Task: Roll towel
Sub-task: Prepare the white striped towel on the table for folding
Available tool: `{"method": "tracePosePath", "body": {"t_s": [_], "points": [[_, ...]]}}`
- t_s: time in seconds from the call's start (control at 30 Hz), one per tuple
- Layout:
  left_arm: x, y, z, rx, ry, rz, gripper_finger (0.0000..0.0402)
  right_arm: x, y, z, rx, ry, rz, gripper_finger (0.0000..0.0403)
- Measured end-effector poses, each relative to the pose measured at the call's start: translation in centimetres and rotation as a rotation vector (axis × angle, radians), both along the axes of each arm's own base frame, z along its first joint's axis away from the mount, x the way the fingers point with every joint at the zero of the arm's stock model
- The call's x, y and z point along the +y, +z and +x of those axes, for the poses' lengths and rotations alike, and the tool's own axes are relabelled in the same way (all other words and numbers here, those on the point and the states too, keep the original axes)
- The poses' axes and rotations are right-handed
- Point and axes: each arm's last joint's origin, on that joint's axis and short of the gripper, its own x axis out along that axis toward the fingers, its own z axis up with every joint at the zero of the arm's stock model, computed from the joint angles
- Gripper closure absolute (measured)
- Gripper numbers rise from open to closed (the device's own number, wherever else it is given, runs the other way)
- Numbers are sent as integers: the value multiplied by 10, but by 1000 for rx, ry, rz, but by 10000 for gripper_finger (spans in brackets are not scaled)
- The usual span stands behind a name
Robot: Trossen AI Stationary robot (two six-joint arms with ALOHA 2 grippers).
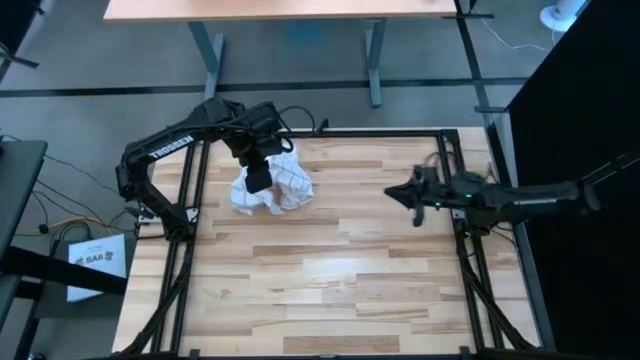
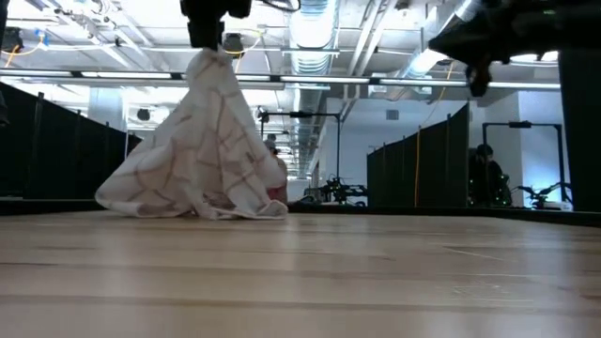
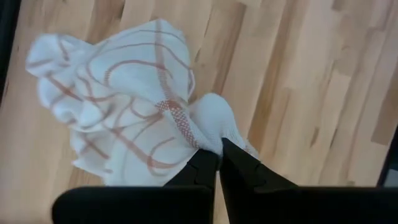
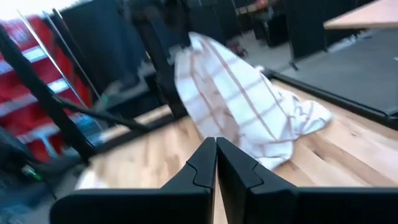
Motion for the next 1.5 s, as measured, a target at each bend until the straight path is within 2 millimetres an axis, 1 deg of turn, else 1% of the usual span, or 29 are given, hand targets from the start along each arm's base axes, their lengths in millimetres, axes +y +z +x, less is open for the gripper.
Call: {"method": "tracePosePath", "body": {"t_s": [0.07,0.13,0.27,0.4,0.5,0.63,0.77,0.9,1.07,1.4,1.5], "points": [[-3,1,1,-2,-1,-3,402,-2,4,20,65,3,-33,386],[-4,1,1,-3,-2,-4,402,-5,6,38,123,3,-92,361],[-6,1,2,-3,-4,-7,402,-14,4,77,239,11,-209,311],[-9,1,3,-4,-7,-10,402,-25,-7,118,356,31,-320,261],[-7,3,7,-48,-9,7,402,-35,-18,142,411,29,-349,231],[-4,6,15,-140,-27,47,402,-46,-32,172,464,22,-355,204],[0,8,18,-179,-41,71,402,-53,-43,197,499,-29,-358,191],[4,8,17,-185,-41,82,402,-56,-45,215,499,-54,-339,190],[11,9,17,-212,-25,98,402,-52,-55,228,532,-45,-310,190],[15,10,16,-221,-25,111,402,-48,-63,232,599,-162,-337,190],[16,10,16,-222,-25,112,402,-56,-62,231,586,-196,-332,191]]}}
